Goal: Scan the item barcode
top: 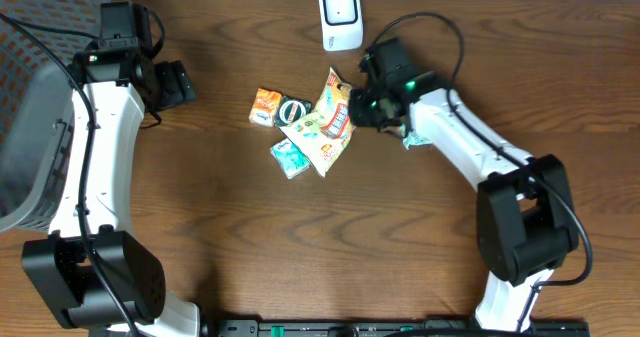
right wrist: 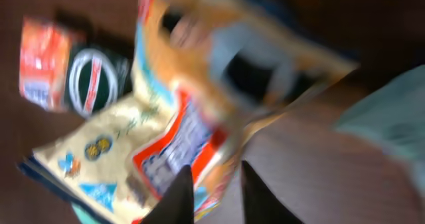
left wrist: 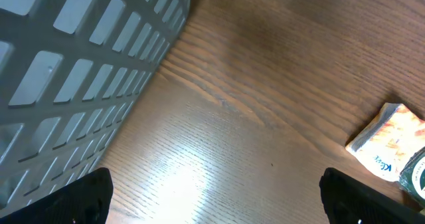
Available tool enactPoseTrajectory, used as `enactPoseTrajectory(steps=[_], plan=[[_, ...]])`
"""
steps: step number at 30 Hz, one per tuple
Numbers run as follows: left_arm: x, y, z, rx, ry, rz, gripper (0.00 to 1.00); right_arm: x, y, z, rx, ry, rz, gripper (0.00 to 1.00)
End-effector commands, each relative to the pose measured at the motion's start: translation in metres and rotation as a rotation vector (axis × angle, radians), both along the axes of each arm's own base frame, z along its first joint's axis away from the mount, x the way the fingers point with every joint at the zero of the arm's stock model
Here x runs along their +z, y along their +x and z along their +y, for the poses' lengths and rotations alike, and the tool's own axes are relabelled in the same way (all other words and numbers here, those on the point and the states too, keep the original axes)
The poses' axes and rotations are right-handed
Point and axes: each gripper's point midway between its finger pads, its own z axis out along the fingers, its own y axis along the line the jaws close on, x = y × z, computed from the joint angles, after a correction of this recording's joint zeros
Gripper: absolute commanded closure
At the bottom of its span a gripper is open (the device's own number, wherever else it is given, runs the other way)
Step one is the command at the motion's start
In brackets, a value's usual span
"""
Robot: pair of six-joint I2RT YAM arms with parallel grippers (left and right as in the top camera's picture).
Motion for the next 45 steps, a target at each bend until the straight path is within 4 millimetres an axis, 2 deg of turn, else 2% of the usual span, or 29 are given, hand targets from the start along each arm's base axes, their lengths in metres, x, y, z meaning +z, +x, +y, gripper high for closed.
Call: enactPoseTrajectory(steps=[1,6,10,11,13,17,25,31,37,41,45], plan=[[-0.006,-0.001,0.0,-0.007,-0.001,0.019,0.03,0.024,0.02,-0.023,-0.066,0.01,-0.059,0.77],[-0.006,-0.001,0.0,-0.007,-0.001,0.019,0.02,0.02,0.024,-0.043,-0.111,-0.028,-0.054,0.74],[-0.006,-0.001,0.0,-0.007,-0.001,0.019,0.02,0.014,0.025,-0.07,-0.178,-0.155,-0.061,0.7],[-0.006,-0.001,0.0,-0.007,-0.001,0.019,0.02,0.013,0.025,-0.075,-0.189,-0.182,-0.059,0.66],[-0.006,-0.001,0.0,-0.007,-0.001,0.019,0.02,0.011,0.022,-0.076,-0.142,-0.211,-0.064,0.49],[-0.006,-0.001,0.0,-0.007,-0.001,0.019,0.03,0.007,0.013,-0.078,0.0,-0.307,-0.072,0.39],[-0.006,-0.001,0.0,-0.007,-0.001,0.019,0.02,0.0,0.008,-0.095,0.05,-0.48,-0.081,0.27],[-0.006,-0.001,0.0,-0.007,-0.001,0.019,0.02,-0.011,0.007,-0.094,0.064,-0.488,-0.061,0.26],[-0.006,-0.001,0.0,-0.007,-0.001,0.019,0.02,-0.038,0.005,-0.096,0.075,-0.509,-0.011,0.3],[-0.006,-0.001,0.0,-0.007,-0.001,0.02,0.03,-0.056,0.002,-0.105,0.073,-0.565,0.027,0.34],[-0.006,-0.001,0.0,-0.007,-0.001,0.019,0.02,-0.064,0.001,-0.113,0.067,-0.617,0.045,0.36]])
